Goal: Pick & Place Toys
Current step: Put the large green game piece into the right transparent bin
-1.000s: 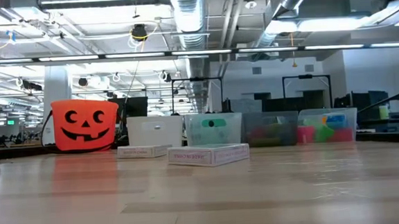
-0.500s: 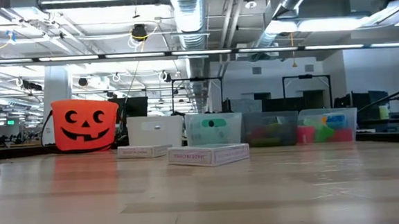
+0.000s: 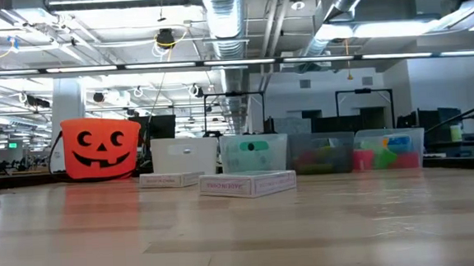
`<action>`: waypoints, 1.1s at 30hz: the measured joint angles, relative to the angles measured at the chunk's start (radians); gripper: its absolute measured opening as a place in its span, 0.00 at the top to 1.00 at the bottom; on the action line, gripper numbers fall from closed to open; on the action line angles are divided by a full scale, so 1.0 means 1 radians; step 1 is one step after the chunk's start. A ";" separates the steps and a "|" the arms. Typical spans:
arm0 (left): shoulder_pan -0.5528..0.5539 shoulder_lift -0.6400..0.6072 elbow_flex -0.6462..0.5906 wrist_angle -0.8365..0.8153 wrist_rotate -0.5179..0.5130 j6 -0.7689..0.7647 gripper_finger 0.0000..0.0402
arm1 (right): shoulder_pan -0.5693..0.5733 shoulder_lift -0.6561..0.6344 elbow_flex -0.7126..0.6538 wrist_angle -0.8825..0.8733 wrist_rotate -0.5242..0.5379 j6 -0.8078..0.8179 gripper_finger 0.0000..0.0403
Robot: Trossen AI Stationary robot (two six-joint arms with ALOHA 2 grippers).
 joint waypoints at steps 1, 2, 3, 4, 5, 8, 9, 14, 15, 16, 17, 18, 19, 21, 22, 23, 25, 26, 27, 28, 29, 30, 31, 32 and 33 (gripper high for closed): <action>0.001 0.007 0.001 0.017 0.000 -0.006 0.59 | -0.007 0.006 0.001 0.004 -0.001 -0.002 0.25; 0.001 0.010 0.000 0.014 0.000 -0.009 0.59 | -0.014 0.009 0.001 0.002 -0.001 -0.002 0.25; 0.001 0.017 -0.001 0.018 0.000 -0.010 0.59 | -0.016 0.011 -0.001 -0.002 -0.003 -0.002 0.25; 0.002 0.029 0.000 0.041 0.000 -0.010 0.59 | -0.016 0.012 -0.001 -0.002 -0.007 -0.002 0.25; 0.005 0.035 0.000 0.048 -0.001 -0.011 0.59 | -0.017 0.016 0.000 0.005 -0.011 -0.003 0.25; 0.008 0.051 0.000 0.077 0.000 -0.036 0.59 | -0.028 0.029 0.001 0.009 -0.027 -0.002 0.25; 0.011 0.053 0.001 0.076 0.002 -0.038 0.59 | -0.027 0.033 -0.001 0.007 -0.036 0.000 0.25; 0.018 0.060 0.000 0.093 0.009 -0.043 0.59 | -0.034 0.051 0.000 0.008 -0.071 0.005 0.25; 0.019 0.060 0.000 0.095 0.015 -0.043 0.59 | -0.036 0.055 0.000 0.012 -0.084 0.005 0.25; 0.019 0.061 0.000 0.096 0.018 -0.049 0.59 | -0.037 0.057 0.000 0.011 -0.092 0.005 0.25; 0.019 0.061 0.000 0.096 0.018 -0.052 0.59 | -0.036 0.058 0.000 0.010 -0.100 0.005 0.25; 0.019 0.061 0.000 0.096 0.018 -0.052 0.59 | -0.036 0.059 0.000 0.010 -0.102 0.005 0.25; 0.020 0.061 0.000 0.098 0.023 -0.052 0.59 | -0.036 0.058 0.000 0.010 -0.101 0.005 0.25; 0.021 0.061 0.000 0.099 0.028 -0.052 0.59 | -0.036 0.058 0.000 0.010 -0.101 0.005 0.25; 0.022 0.061 0.000 0.099 0.027 -0.052 0.59 | -0.036 0.058 0.000 0.011 -0.101 0.005 0.25; 0.022 0.061 0.000 0.099 0.027 -0.052 0.59 | -0.036 0.058 0.000 0.012 -0.101 0.005 0.25; 0.022 0.061 0.000 0.099 0.028 -0.052 0.59 | -0.036 0.058 0.000 0.015 -0.101 0.005 0.25; 0.022 0.061 0.000 0.099 0.028 -0.052 0.59 | -0.036 0.058 0.000 0.015 -0.102 0.005 0.25; 0.022 0.061 0.000 0.099 0.028 -0.051 0.59 | -0.036 0.058 0.000 0.015 -0.101 0.005 0.25; 0.022 0.061 0.000 0.099 0.028 -0.051 0.59 | -0.036 0.058 0.000 0.015 -0.102 0.005 0.26; 0.022 0.061 0.000 0.099 0.028 -0.051 0.59 | -0.036 0.058 0.000 0.016 -0.101 0.006 0.27; 0.022 0.061 0.000 0.099 0.028 -0.050 0.59 | -0.036 0.058 0.000 0.016 -0.101 0.005 0.29; 0.022 0.061 0.000 0.099 0.029 -0.049 0.59 | -0.036 0.058 0.000 0.016 -0.101 0.005 0.31; 0.022 0.061 0.000 0.098 0.031 -0.049 0.59 | -0.036 0.058 0.000 0.017 -0.101 0.006 0.33; 0.022 0.061 0.000 0.098 0.032 -0.049 0.59 | -0.036 0.058 0.000 0.018 -0.101 0.005 0.36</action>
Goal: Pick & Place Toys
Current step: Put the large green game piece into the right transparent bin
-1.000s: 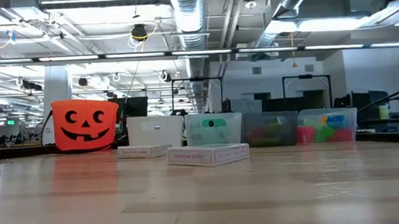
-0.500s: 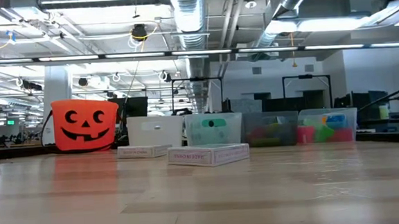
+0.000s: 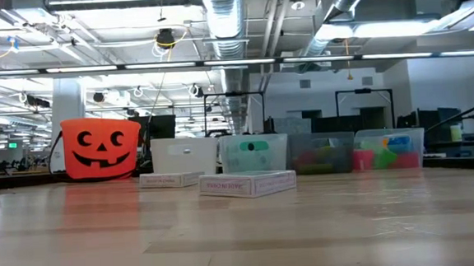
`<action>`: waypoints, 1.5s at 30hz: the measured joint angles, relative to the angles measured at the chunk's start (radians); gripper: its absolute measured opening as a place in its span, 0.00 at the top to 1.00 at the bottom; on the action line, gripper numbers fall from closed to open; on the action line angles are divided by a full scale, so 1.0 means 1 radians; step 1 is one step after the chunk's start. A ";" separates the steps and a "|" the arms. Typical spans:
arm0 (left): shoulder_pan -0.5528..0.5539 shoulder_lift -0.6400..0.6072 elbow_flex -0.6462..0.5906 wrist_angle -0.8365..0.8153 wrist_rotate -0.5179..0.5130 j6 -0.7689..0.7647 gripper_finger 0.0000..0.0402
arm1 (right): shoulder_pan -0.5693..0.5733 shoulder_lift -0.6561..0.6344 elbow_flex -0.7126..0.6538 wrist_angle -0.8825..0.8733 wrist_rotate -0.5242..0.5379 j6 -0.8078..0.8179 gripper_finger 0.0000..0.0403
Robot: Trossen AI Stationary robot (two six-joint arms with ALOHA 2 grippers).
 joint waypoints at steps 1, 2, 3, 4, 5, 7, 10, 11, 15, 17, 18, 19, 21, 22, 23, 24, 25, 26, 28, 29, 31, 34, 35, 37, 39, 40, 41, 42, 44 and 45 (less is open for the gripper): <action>0.000 0.000 0.000 0.000 0.001 0.000 0.59 | 0.000 0.000 0.000 0.001 0.001 0.000 0.39; 0.000 0.000 0.000 0.000 0.001 0.001 0.59 | 0.000 0.000 0.000 0.002 0.003 0.000 0.43; 0.000 0.000 0.000 0.000 0.001 0.002 0.59 | -0.001 0.000 0.000 0.004 0.003 0.000 0.47; 0.000 0.000 0.000 -0.001 0.002 0.002 0.59 | -0.001 0.000 0.000 0.006 0.001 0.000 0.52; 0.000 0.000 0.000 -0.001 0.007 0.002 0.59 | 0.000 0.000 0.000 0.009 -0.003 0.000 0.57; 0.000 0.000 0.000 0.002 0.011 0.002 0.60 | 0.001 0.000 0.000 0.014 -0.004 -0.002 0.66; -0.001 -0.001 0.000 0.003 0.009 0.001 0.57 | 0.001 -0.001 0.000 0.015 -0.002 -0.003 0.66; 0.000 -0.001 0.000 0.003 0.003 0.002 0.55 | 0.001 -0.002 0.000 0.016 0.005 -0.002 0.66; 0.009 -0.002 0.000 -0.001 -0.006 0.006 0.50 | 0.003 -0.002 0.000 0.015 0.076 0.000 0.66; 0.020 -0.002 0.000 -0.001 0.017 0.024 0.48 | 0.004 -0.006 0.000 0.010 0.094 0.001 0.66; 0.028 -0.002 0.000 -0.002 0.029 0.026 0.48 | 0.005 -0.009 0.000 0.001 0.100 0.007 0.66; 0.035 -0.002 0.000 -0.002 0.043 0.026 0.47 | 0.007 -0.011 0.000 -0.006 0.105 0.021 0.67; 0.048 -0.006 0.000 -0.009 0.071 0.026 0.47 | 0.006 -0.016 0.000 -0.024 0.122 0.062 0.67; 0.055 -0.006 0.000 -0.010 0.078 0.027 0.47 | 0.004 -0.019 0.000 -0.043 0.135 0.081 0.67; 0.062 -0.006 0.000 -0.011 0.086 0.027 0.47 | 0.002 -0.022 0.000 -0.059 0.146 0.105 0.67; 0.070 -0.006 -0.001 -0.014 0.097 0.027 0.48 | 0.002 -0.023 0.001 -0.080 0.157 0.128 0.67; 0.078 -0.011 -0.002 -0.021 0.105 0.027 0.48 | 0.002 -0.026 0.002 -0.106 0.170 0.151 0.67; 0.086 -0.016 -0.002 -0.029 0.109 0.028 0.48 | 0.002 -0.031 0.001 -0.138 0.185 0.175 0.67; 0.104 -0.031 0.001 -0.036 0.128 0.037 0.49 | 0.001 -0.036 -0.001 -0.203 0.211 0.225 0.67; 0.112 -0.045 0.001 -0.057 0.143 0.048 0.49 | -0.001 -0.037 0.000 -0.226 0.224 0.251 0.67; 0.129 -0.055 0.002 -0.082 0.157 0.074 0.49 | -0.001 -0.044 -0.001 -0.320 0.274 0.312 0.67; 0.151 -0.073 -0.002 -0.124 0.156 0.104 0.50 | -0.006 -0.058 -0.001 -0.464 0.351 0.438 0.67; 0.159 -0.076 0.000 -0.118 0.156 0.109 0.50 | -0.010 -0.063 -0.001 -0.517 0.371 0.489 0.67; 0.168 -0.103 -0.001 -0.145 0.156 0.123 0.49 | -0.027 -0.071 -0.001 -0.625 0.401 0.592 0.67; 0.175 -0.115 0.004 -0.137 0.157 0.148 0.49 | -0.049 -0.077 -0.001 -0.739 0.423 0.697 0.67; 0.177 -0.125 0.003 -0.159 0.156 0.155 0.50 | -0.061 -0.081 -0.001 -0.797 0.428 0.746 0.67; 0.177 -0.129 0.000 -0.179 0.157 0.163 0.50 | -0.077 -0.084 -0.001 -0.851 0.431 0.793 0.67; 0.177 -0.129 0.000 -0.178 0.156 0.173 0.50 | -0.095 -0.087 0.000 -0.904 0.435 0.839 0.67; 0.177 -0.132 0.000 -0.179 0.154 0.190 0.50 | -0.129 -0.089 -0.001 -1.017 0.442 0.928 0.67; 0.177 -0.138 -0.001 -0.184 0.153 0.197 0.51 | -0.145 -0.093 -0.004 -1.063 0.445 0.968 0.67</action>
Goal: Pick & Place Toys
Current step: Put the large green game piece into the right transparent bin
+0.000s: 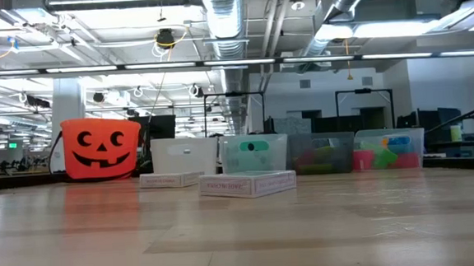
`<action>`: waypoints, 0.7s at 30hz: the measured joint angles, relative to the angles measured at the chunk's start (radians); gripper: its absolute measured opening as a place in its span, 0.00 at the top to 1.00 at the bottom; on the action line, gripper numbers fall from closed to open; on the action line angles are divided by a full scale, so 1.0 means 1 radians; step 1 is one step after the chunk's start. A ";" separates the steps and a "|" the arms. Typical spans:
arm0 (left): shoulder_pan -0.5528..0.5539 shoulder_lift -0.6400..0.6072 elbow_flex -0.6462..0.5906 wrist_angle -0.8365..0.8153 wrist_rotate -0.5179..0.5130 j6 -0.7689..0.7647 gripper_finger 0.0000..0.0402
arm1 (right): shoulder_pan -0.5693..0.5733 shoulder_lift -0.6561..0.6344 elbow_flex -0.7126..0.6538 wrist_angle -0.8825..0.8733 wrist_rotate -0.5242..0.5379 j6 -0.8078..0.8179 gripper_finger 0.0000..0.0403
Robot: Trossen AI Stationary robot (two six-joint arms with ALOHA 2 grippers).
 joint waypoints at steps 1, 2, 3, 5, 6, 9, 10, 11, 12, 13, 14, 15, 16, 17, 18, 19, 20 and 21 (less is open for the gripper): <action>0.000 -0.003 0.000 0.005 0.000 0.006 0.51 | -0.020 -0.007 -0.006 -0.041 0.001 0.033 0.67; 0.000 -0.004 0.002 0.009 0.000 0.010 0.51 | -0.042 -0.017 -0.016 -0.065 0.002 0.053 0.67; 0.000 -0.004 0.003 0.005 0.001 0.012 0.51 | -0.067 -0.029 -0.029 -0.063 0.003 0.058 0.67; 0.000 -0.001 0.001 -0.005 0.001 0.012 0.51 | -0.113 -0.061 -0.064 -0.048 0.004 0.047 0.67; 0.000 0.000 0.000 -0.008 0.000 0.012 0.50 | -0.139 -0.077 -0.081 -0.032 0.006 0.034 0.67; 0.000 -0.002 0.001 -0.016 0.001 0.012 0.50 | -0.231 -0.136 -0.148 -0.004 0.001 -0.005 0.67; 0.000 -0.002 0.001 -0.025 0.001 0.012 0.50 | -0.262 -0.156 -0.173 0.017 -0.003 -0.017 0.67; 0.000 -0.001 0.001 -0.030 0.001 0.012 0.51 | -0.292 -0.178 -0.201 0.040 -0.007 -0.032 0.67; 0.000 -0.001 0.001 -0.031 0.001 0.012 0.51 | -0.324 -0.203 -0.231 0.066 -0.023 -0.051 0.67; 0.000 -0.001 0.001 -0.028 0.000 0.012 0.51 | -0.356 -0.231 -0.263 0.102 -0.039 -0.073 0.67; 0.000 -0.001 0.001 -0.024 -0.004 0.012 0.51 | -0.388 -0.257 -0.297 0.151 -0.057 -0.100 0.67; 0.000 -0.001 0.001 -0.021 -0.017 0.013 0.51 | -0.418 -0.286 -0.335 0.214 -0.078 -0.132 0.67; 0.000 -0.001 0.001 -0.022 -0.037 0.019 0.51 | -0.449 -0.313 -0.378 0.281 -0.104 -0.166 0.67; 0.000 -0.001 0.001 -0.021 -0.067 0.037 0.51 | -0.484 -0.341 -0.423 0.351 -0.138 -0.207 0.67; 0.000 -0.001 0.001 -0.020 -0.102 0.062 0.51 | -0.519 -0.366 -0.469 0.427 -0.179 -0.246 0.67; 0.000 -0.001 0.001 -0.017 -0.145 0.088 0.51 | -0.556 -0.386 -0.511 0.498 -0.226 -0.281 0.67; 0.000 -0.001 0.001 -0.015 -0.193 0.112 0.51 | -0.596 -0.406 -0.558 0.566 -0.281 -0.313 0.67; 0.000 -0.001 0.001 -0.015 -0.244 0.134 0.52 | -0.636 -0.420 -0.601 0.621 -0.330 -0.340 0.67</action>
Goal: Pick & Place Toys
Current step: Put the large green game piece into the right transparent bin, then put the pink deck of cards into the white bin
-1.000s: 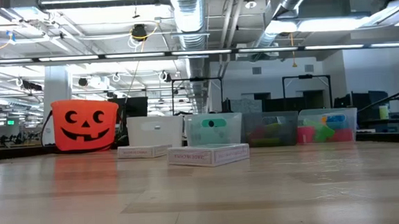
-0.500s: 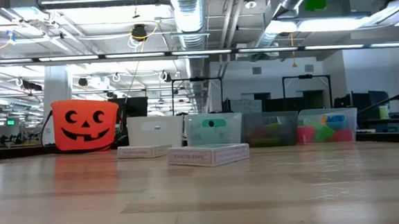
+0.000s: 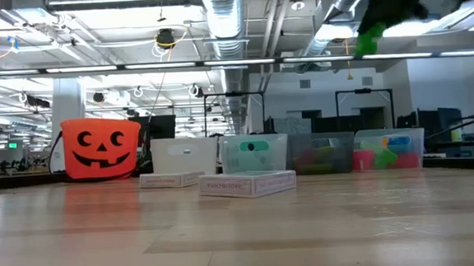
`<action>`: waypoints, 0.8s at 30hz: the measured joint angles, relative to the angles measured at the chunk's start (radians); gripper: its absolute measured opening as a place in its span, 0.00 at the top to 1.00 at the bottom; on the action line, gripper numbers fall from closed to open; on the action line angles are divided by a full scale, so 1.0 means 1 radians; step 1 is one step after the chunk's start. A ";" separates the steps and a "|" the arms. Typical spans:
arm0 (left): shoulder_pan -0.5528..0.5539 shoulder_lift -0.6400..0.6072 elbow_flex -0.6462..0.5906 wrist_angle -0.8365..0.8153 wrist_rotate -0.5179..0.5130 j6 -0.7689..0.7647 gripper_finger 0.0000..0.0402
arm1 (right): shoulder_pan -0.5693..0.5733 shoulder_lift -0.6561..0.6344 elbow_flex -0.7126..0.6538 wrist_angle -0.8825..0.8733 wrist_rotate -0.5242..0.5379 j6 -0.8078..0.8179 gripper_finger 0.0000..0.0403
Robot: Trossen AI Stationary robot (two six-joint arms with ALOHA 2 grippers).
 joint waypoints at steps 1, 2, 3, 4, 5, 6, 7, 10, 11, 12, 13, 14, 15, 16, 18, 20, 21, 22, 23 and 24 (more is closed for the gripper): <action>0.000 0.000 0.000 -0.001 -0.050 0.016 0.52 | -0.044 -0.009 -0.041 0.036 -0.028 -0.024 0.67; 0.000 0.000 0.000 -0.002 -0.097 0.032 0.52 | -0.087 -0.013 -0.077 0.063 -0.043 -0.047 0.67; 0.000 0.000 0.000 -0.002 -0.143 0.045 0.52 | -0.130 -0.012 -0.107 0.085 -0.054 -0.066 0.67; 0.000 0.000 0.000 -0.001 -0.185 0.059 0.52 | -0.174 -0.008 -0.134 0.100 -0.065 -0.083 0.67; 0.000 0.000 0.000 -0.001 -0.222 0.063 0.52 | -0.215 -0.001 -0.156 0.112 -0.076 -0.102 0.67; 0.000 0.000 0.000 -0.002 -0.262 0.063 0.52 | -0.256 0.007 -0.173 0.126 -0.095 -0.122 0.67; 0.003 0.000 0.000 -0.002 -0.294 0.060 0.52 | -0.294 0.016 -0.185 0.143 -0.117 -0.141 0.67; 0.007 0.000 0.000 -0.001 -0.374 0.058 0.52 | -0.388 0.049 -0.195 0.216 -0.191 -0.186 0.67; 0.012 0.000 0.000 -0.001 -0.401 0.057 0.52 | -0.412 0.061 -0.196 0.247 -0.213 -0.203 0.67; 0.016 0.000 0.000 -0.001 -0.427 0.055 0.52 | -0.434 0.073 -0.196 0.280 -0.234 -0.217 0.66; 0.019 0.000 0.000 -0.001 -0.448 0.043 0.52 | -0.453 0.083 -0.196 0.315 -0.251 -0.231 0.65; 0.022 0.000 0.000 -0.001 -0.469 0.023 0.52 | -0.470 0.093 -0.196 0.343 -0.258 -0.245 0.63; 0.028 0.000 0.000 -0.001 -0.479 0.004 0.52 | -0.488 0.103 -0.196 0.362 -0.264 -0.261 0.61; 0.033 0.000 0.000 -0.003 -0.486 -0.010 0.52 | -0.505 0.113 -0.196 0.373 -0.269 -0.276 0.58; 0.040 0.000 0.000 -0.008 -0.490 -0.036 0.52 | -0.540 0.135 -0.196 0.376 -0.272 -0.294 0.54; 0.045 0.001 0.000 -0.014 -0.491 -0.049 0.52 | -0.573 0.155 -0.196 0.365 -0.277 -0.295 0.50; 0.048 0.001 0.000 -0.014 -0.491 -0.050 0.52 | -0.589 0.163 -0.196 0.360 -0.283 -0.295 0.49; 0.051 0.001 0.000 -0.014 -0.491 -0.050 0.52 | -0.605 0.172 -0.196 0.353 -0.297 -0.295 0.48; 0.053 0.001 0.000 -0.015 -0.491 -0.049 0.52 | -0.619 0.181 -0.196 0.349 -0.310 -0.296 0.47; 0.057 0.001 0.000 -0.019 -0.491 -0.049 0.52 | -0.630 0.191 -0.196 0.349 -0.328 -0.295 0.46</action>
